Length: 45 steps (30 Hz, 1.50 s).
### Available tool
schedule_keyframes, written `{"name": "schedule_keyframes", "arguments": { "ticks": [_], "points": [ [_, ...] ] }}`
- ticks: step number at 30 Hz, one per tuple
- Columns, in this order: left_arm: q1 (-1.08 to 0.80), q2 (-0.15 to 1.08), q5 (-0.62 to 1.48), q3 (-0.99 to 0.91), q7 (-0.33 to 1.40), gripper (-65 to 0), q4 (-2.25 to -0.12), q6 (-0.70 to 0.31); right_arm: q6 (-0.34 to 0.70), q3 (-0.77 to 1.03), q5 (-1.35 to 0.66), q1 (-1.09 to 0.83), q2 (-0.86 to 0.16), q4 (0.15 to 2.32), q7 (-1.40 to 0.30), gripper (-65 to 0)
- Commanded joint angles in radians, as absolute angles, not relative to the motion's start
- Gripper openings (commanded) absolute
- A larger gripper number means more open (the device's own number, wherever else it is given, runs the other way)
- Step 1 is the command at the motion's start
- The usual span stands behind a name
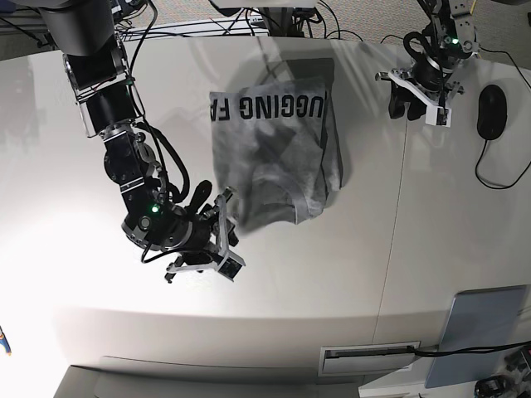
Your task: Fold the T-shirt properly
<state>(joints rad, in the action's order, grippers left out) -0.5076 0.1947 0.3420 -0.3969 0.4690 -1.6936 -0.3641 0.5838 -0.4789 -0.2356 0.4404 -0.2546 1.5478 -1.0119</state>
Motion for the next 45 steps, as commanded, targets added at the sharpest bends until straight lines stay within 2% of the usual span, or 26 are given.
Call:
{"name": "schedule_keyframes", "arguments": {
  "ticks": [1, 6, 8, 10, 13, 14, 15, 24, 31, 37, 40, 45],
  "points": [
    [-0.527, 0.199, 0.315, -0.398, 0.537, -40.3, -1.691, -0.357, 0.578, -0.472, -0.252, 0.471, -0.258, 1.562, -0.988, -43.6],
    [-0.527, 0.200, 0.315, -0.398, 0.542, -40.3, -1.691, -0.357, 0.577, -0.472, -0.340, 0.471, -0.258, 1.563, -1.023, -43.1],
    [-0.527, 0.200, 0.315, -0.398, 0.539, -41.2, -1.691, -0.357, 0.541, -0.469, -0.397, 0.471, -0.260, 1.563, -1.043, -43.3],
    [-0.527, 0.200, 0.315, -0.398, 0.527, -46.7, -1.691, -0.357, 0.492, -0.469, -0.453, 0.471, -0.270, 1.565, -1.047, -45.7],
    [-0.533, 0.200, 0.315, -0.398, 0.500, -63.6, -1.692, -0.359, 0.469, -0.450, -0.422, 0.443, -0.286, 1.600, -1.067, -58.1],
    [-0.536, 0.200, 0.315, -0.398, 0.496, -65.0, -1.694, -0.360, 0.466, -0.431, -0.418, 0.423, -0.292, 1.625, -1.089, -63.0],
    [-0.538, 0.200, 0.315, -0.398, 0.497, -65.0, -1.696, -0.362, 0.466, -0.408, -0.418, 0.398, -0.300, 1.654, -1.106, -65.0],
    [-0.643, 0.199, 0.315, -0.418, 0.487, -65.0, -1.825, -0.364, 0.447, -0.042, -0.423, 0.046, -0.381, 1.940, -1.148, -65.0],
    [-0.788, 0.199, 0.389, -0.537, 0.479, -65.0, -1.901, -0.373, 0.448, 0.267, -0.502, -0.305, -0.382, 2.128, -1.195, -65.0],
    [-0.938, 0.199, 0.447, -0.610, 0.481, -65.0, -1.898, -0.500, 0.448, 0.427, -0.551, -0.599, -0.374, 2.164, -1.203, -65.0],
    [-0.982, 0.199, 0.450, -0.609, 0.506, -65.0, -1.874, -0.514, 0.452, 0.447, -0.553, -0.723, -0.374, 2.164, -1.197, -65.0],
    [-0.979, 0.197, 0.451, -0.609, 0.515, -65.0, -1.725, -0.638, 0.483, 0.446, -0.553, -0.887, -0.354, 2.144, -1.153, -65.0]
  ]
}}
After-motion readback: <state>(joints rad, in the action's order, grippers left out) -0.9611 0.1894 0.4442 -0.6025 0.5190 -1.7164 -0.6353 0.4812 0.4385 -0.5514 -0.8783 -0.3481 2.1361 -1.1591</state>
